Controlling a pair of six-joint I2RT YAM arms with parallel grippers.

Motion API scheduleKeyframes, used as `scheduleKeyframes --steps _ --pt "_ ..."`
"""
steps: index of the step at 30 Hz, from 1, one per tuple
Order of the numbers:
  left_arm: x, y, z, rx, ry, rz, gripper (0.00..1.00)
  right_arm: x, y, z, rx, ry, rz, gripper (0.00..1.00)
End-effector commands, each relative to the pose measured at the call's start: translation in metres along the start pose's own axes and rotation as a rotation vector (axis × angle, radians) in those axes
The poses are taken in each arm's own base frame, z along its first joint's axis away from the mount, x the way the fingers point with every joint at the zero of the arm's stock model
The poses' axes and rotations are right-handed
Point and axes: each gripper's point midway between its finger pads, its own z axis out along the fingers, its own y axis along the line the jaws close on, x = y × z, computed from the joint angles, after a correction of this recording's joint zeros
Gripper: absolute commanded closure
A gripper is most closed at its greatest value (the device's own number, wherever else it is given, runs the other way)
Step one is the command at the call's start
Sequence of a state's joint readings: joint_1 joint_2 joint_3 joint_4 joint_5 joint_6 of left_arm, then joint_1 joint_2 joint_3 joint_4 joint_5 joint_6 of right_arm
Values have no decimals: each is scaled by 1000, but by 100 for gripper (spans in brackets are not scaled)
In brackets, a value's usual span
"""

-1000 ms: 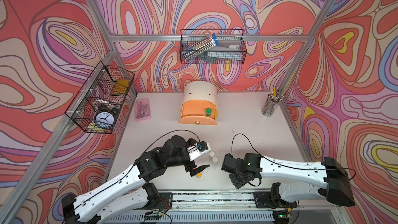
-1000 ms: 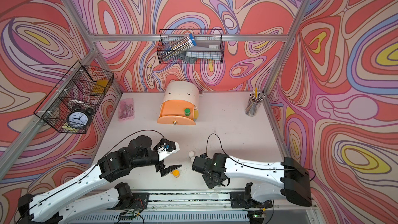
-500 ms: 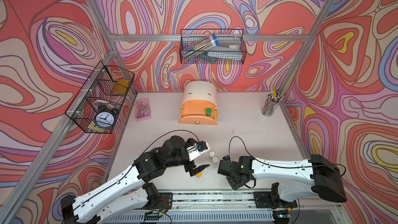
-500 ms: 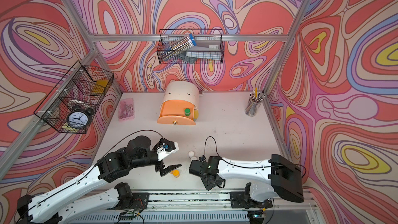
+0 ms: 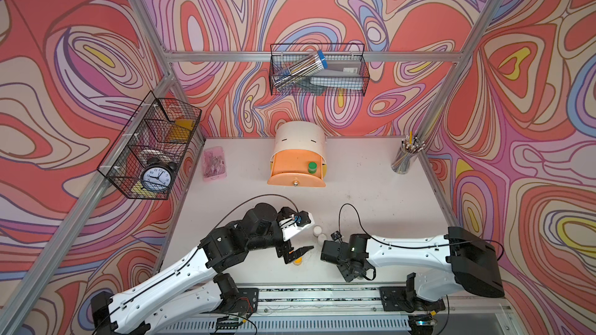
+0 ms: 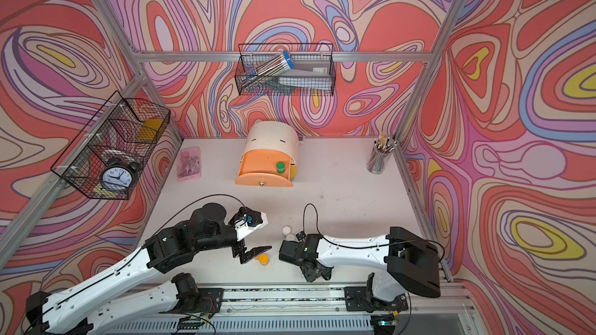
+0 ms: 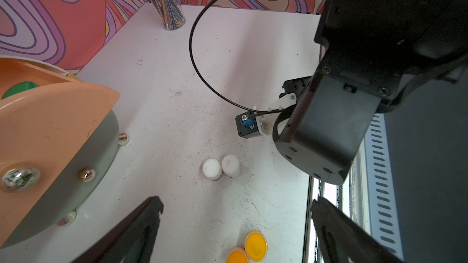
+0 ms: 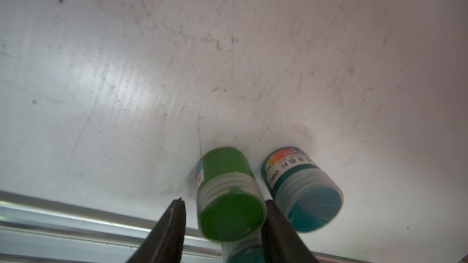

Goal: Put the paint cans in the drawer according to color
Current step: Pick up the paint can at the center of the board, then place the paint can in the drawer.

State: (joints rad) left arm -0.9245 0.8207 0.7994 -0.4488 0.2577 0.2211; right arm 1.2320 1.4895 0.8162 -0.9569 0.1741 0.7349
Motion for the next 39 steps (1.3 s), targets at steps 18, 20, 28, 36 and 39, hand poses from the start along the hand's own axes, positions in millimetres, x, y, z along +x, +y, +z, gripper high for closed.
scheduleKeyframes --steps 18,20,28,36,39 --pt "-9 -1 -5 1 -17 16 2 -39 -1 -20 10 -163 3 72" --pt "-11 3 -7 -24 -21 13 1 -50 -2 -41 0 -213 4 72" --pt "-34 40 -42 -263 -108 -11 1 -138 -38 -193 -12 -549 32 73" --pt "-42 55 -62 -382 -177 -10 1 -270 -66 -276 -84 -730 49 75" --pt "-40 63 -66 -431 -165 -18 1 -303 -58 -272 -91 -714 35 75"
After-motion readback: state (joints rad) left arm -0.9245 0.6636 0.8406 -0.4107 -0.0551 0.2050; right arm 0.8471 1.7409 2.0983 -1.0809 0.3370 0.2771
